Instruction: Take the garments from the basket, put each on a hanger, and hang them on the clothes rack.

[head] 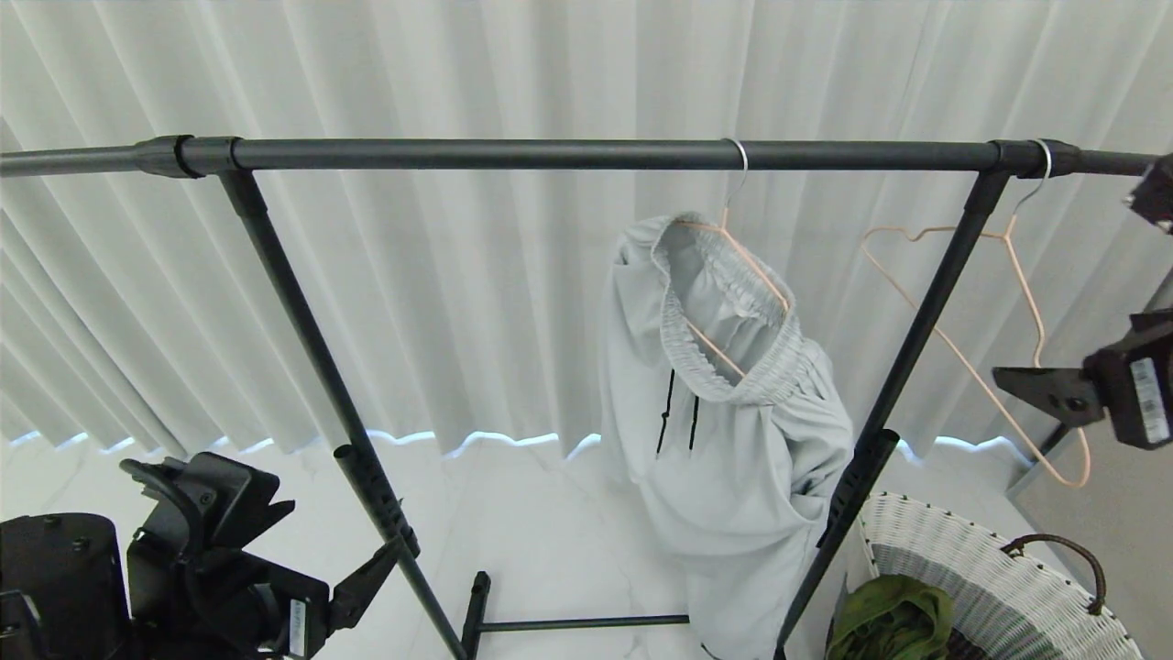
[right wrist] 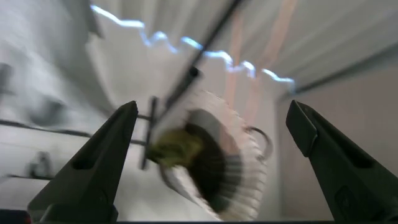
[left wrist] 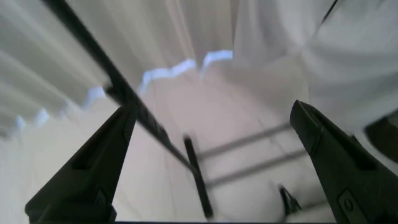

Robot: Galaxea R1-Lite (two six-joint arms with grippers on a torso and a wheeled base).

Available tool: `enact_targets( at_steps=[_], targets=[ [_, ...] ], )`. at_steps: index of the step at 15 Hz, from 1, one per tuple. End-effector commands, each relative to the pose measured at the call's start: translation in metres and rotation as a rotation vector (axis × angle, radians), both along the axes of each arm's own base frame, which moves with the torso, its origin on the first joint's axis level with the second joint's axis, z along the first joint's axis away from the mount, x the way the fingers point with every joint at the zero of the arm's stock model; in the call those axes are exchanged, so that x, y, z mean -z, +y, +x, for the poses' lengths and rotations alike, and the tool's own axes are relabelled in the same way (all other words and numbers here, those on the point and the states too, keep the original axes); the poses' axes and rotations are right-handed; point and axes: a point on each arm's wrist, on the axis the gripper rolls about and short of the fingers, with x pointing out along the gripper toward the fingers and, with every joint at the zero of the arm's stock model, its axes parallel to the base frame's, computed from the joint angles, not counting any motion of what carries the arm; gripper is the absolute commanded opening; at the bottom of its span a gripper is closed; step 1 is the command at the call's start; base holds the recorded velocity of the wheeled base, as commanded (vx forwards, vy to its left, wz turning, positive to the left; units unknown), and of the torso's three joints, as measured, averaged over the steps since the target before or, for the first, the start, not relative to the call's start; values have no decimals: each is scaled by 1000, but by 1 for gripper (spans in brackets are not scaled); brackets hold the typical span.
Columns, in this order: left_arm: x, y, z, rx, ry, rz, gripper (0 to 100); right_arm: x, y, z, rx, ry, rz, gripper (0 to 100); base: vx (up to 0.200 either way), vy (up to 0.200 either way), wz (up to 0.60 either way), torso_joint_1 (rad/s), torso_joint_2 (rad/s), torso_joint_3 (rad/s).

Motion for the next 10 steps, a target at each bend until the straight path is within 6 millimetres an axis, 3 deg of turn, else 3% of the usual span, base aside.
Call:
enact_targets(
  at_steps=[1,4,10],
  targets=[
    [2,1,-4,-19,22,-20,100,6,-34,-24,65,-30,-37,100,0,0,0,0,0,0],
    [8,4,-9,-61,34,7,100,24,-59,-38,153,-17,-128,100,0,0,0,0,0,0],
    [2,7,-14,-119,-14,16,100,52,-73,-55,216,20,-156,100,-200,0,0,4,3,0]
  ],
)
